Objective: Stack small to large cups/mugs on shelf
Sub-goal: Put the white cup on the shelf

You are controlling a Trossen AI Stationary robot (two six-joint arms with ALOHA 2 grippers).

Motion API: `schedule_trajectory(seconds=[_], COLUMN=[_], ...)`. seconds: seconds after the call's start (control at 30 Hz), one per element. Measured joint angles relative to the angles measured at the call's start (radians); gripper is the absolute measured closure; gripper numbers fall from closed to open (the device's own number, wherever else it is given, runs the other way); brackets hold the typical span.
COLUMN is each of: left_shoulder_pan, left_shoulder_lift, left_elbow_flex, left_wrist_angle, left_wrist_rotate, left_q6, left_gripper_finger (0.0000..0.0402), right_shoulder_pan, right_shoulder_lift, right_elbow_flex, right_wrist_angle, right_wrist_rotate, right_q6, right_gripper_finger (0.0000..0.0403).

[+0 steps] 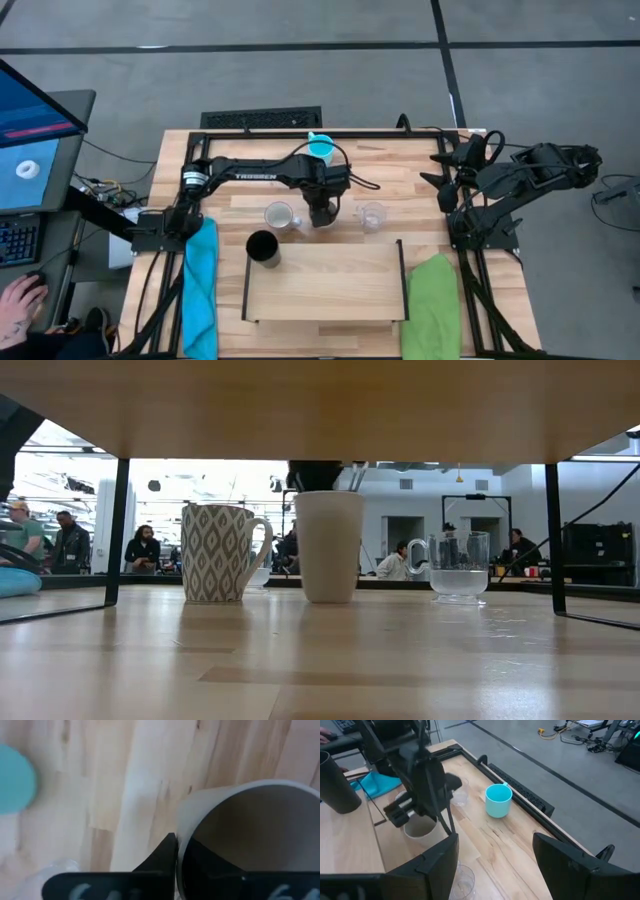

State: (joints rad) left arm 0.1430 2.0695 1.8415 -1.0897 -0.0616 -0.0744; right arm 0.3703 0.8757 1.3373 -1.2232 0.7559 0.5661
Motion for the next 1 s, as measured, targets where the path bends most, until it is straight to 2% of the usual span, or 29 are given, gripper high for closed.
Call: schedule_trajectory(seconds=[0.3,0.6,0.7,0.87,1.0], left_shoulder_pan=[0.021,0.021,0.022,0.007,-0.026], left_shoulder_lift=[-0.007,-0.025,-0.12,-0.236,-0.323], left_elbow_flex=[0.16,0.518,0.45,0.444,0.445], left_wrist_angle=[-0.103,-0.256,-0.201,-0.199,-0.124], left_wrist_rotate=[0.039,0.052,0.072,0.075,0.099], left_q6=[-0.07,-0.122,-0.172,-0.225,-0.254], left_gripper_finger=[0.04,0.0401,0.0401,0.0401,0.0401], right_shoulder_pan=[0.0,0.0,0.0,0.0,0.0], right_shoulder_lift=[0.0,-0.01,-0.015,-0.02,-0.021], right_elbow_flex=[0.0,0.0,0.0,0.0,0.0], right_wrist_angle=[-0.004,-0.006,-0.006,-0.007,-0.007], right_wrist_rotate=[0.0,0.001,0.004,0.004,0.008], right_q6=[0.0,0.0,0.001,0.0,0.001], right_gripper_finger=[0.0124,0.0124,0.0124,0.0124,0.0124])
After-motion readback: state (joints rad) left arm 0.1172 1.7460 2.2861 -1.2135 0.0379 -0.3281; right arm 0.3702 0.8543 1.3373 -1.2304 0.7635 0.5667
